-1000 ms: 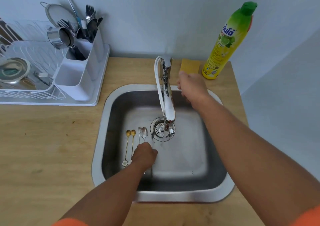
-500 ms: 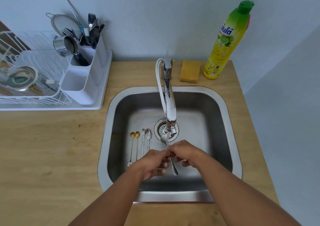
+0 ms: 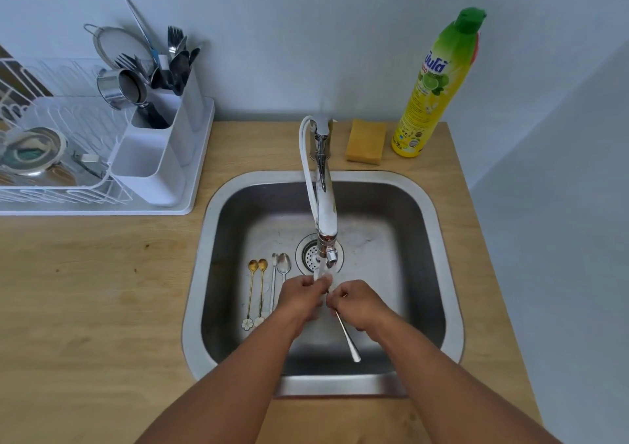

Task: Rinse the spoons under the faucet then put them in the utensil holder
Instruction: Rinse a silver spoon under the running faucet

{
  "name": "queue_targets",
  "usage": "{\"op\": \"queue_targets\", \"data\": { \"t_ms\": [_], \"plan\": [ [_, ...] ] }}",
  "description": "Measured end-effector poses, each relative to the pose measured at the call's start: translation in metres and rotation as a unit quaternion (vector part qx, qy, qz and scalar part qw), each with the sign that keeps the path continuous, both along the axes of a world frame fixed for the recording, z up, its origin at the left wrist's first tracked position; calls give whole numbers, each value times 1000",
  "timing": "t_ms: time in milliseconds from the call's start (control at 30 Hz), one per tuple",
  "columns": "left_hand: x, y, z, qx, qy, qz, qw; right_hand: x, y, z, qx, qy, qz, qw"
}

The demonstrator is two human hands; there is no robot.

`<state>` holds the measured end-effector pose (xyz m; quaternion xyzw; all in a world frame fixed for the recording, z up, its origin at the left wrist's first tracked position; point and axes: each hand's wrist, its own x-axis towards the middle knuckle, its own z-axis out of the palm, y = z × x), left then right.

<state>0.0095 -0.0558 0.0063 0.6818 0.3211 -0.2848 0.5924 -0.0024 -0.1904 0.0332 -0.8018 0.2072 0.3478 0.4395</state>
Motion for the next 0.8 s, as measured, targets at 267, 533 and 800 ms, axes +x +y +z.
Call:
{"op": "queue_targets", "data": {
  "t_ms": [267,533,800],
  "plan": [
    [7,-19,6,-86,43,162,982,-5,-3,5,-25,-72,-8,997],
    [0,-17,13,-206,128,210,947,-12,-10,6,-81,-103,44,990],
    [4,-26,15,-135,123,220,958,-17,-10,2,-137,-159,112,971]
  ]
}}
